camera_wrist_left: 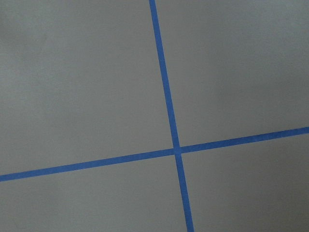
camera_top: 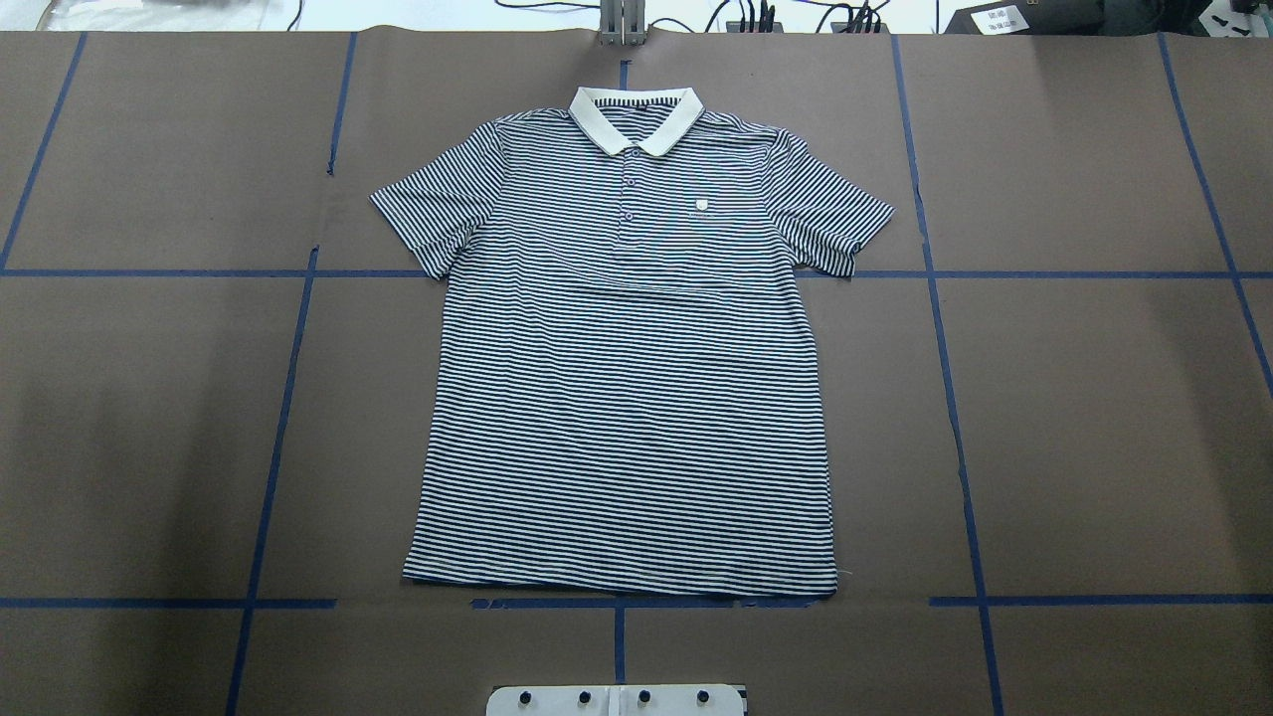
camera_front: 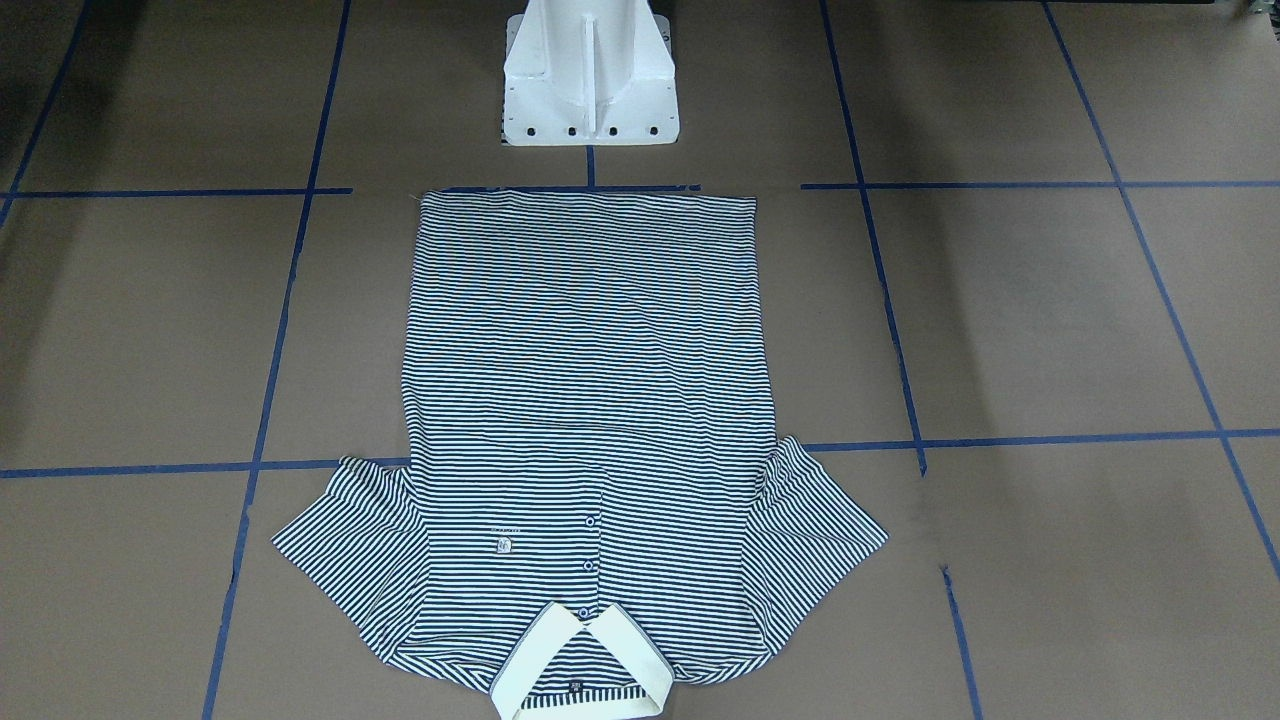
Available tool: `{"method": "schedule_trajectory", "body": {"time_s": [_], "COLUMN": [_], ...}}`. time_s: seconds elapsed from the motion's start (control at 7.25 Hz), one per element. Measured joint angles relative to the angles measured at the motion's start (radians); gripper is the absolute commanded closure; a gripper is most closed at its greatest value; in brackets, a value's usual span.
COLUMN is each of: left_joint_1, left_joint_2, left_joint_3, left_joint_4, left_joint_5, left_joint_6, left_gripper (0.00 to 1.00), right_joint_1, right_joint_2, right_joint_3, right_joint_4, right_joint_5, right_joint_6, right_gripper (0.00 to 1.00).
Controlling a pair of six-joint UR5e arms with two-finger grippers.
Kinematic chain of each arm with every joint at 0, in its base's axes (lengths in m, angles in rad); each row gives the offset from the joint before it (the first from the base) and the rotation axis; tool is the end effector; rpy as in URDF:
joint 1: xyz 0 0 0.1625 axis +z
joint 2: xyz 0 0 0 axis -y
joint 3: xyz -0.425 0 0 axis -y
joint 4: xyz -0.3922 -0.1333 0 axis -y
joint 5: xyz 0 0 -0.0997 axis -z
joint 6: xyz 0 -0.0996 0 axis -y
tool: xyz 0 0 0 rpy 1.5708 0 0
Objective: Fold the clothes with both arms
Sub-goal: 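Move the right gripper toward the sleeve nearest it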
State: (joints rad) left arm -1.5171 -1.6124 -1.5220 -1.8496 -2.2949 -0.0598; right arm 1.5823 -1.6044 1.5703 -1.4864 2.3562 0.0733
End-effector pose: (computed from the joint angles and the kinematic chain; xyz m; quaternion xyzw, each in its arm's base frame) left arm -0.0390 -0.5288 0.6351 0.1065 0.3575 0.0451 0.9267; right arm 0.0684 -0.4801 0.6660 0.0114 -0.3831 0.0295 0.9232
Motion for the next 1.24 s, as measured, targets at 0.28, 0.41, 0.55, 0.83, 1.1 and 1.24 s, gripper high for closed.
{"method": "schedule_trajectory", "body": {"time_s": [0.28, 0.41, 0.55, 0.83, 1.1, 1.24], "left_joint_1": [0.0, 0.001, 0.002, 0.005, 0.023, 0.04], "left_joint_2": [-0.001, -0.008, -0.036, -0.093, -0.113, -0.119], "left_joint_3": [0.0, -0.005, -0.013, -0.037, -0.05, -0.035], "left_joint_4": [-0.001, -0.002, -0.001, -0.008, -0.128, -0.212], "left_joint_5": [0.0, 0.0, 0.003, -0.019, -0.059, -0.063], "left_joint_6": [-0.001, -0.003, -0.008, -0.011, -0.012, -0.018], "left_gripper": [0.0, 0.0, 0.0, 0.0, 0.0, 0.0], "right_joint_1": [0.0, -0.002, -0.011, -0.11, -0.222, -0.272], "right_joint_2": [0.015, 0.036, 0.065, 0.139, 0.255, 0.326], "right_joint_3": [0.013, 0.026, 0.035, 0.042, 0.008, -0.031], "right_joint_4": [0.0, 0.001, 0.003, 0.081, 0.134, 0.142], "right_joint_5": [0.0, 0.002, 0.004, -0.003, -0.017, -0.023], "right_joint_6": [0.018, 0.054, 0.096, 0.136, 0.183, 0.211], "right_gripper": [0.0, 0.0, 0.0, 0.0, 0.0, 0.0]}}
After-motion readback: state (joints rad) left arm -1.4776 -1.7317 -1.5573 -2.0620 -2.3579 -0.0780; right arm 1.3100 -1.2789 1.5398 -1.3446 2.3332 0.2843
